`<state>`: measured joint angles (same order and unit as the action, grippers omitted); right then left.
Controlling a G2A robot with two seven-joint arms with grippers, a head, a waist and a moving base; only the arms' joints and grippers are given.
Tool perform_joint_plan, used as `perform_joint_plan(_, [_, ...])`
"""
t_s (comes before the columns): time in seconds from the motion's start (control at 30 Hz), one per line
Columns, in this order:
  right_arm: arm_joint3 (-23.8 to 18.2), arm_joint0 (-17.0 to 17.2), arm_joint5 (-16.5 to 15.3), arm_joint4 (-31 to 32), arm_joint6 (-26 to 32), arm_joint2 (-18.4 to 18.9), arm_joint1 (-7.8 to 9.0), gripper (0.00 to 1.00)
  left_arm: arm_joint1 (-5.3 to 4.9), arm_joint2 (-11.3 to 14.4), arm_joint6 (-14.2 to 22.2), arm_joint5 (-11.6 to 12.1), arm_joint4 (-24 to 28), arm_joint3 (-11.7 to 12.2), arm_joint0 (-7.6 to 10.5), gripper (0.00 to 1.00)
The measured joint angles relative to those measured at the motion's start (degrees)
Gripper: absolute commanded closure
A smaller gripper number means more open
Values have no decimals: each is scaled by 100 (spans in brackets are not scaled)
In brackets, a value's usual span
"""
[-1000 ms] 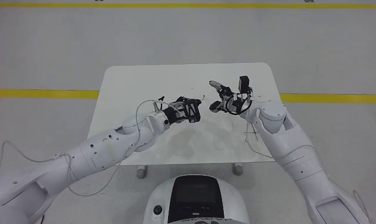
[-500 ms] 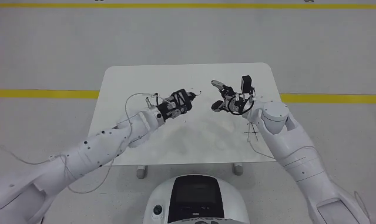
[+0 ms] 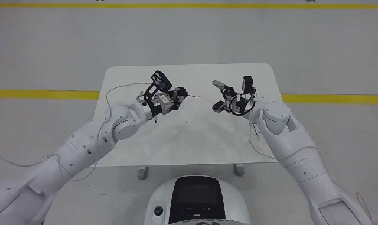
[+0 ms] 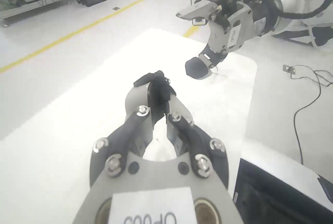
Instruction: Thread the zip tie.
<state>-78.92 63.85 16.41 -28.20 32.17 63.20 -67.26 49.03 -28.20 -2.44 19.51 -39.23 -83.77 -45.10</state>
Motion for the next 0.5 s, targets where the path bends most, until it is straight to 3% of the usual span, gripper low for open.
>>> perform_joint_plan(0.2, [0,0,0,0,0,0,0,0,8,-23,23,-81,-7,44,-40,100])
perform_joint_plan(0.27, [-9,12,-21,18,-7,0,1,0,46,-138,113,-72,344,136,-145,100])
perform_joint_plan(0.4, [-10,107,-510,380,311,138,69,0,94,-318,759,1,2179,178,-166,100])
perform_joint_plan(0.5, [148,121,-820,861,716,294,159,0,102,-398,1507,-3,3386,176,-128,100])
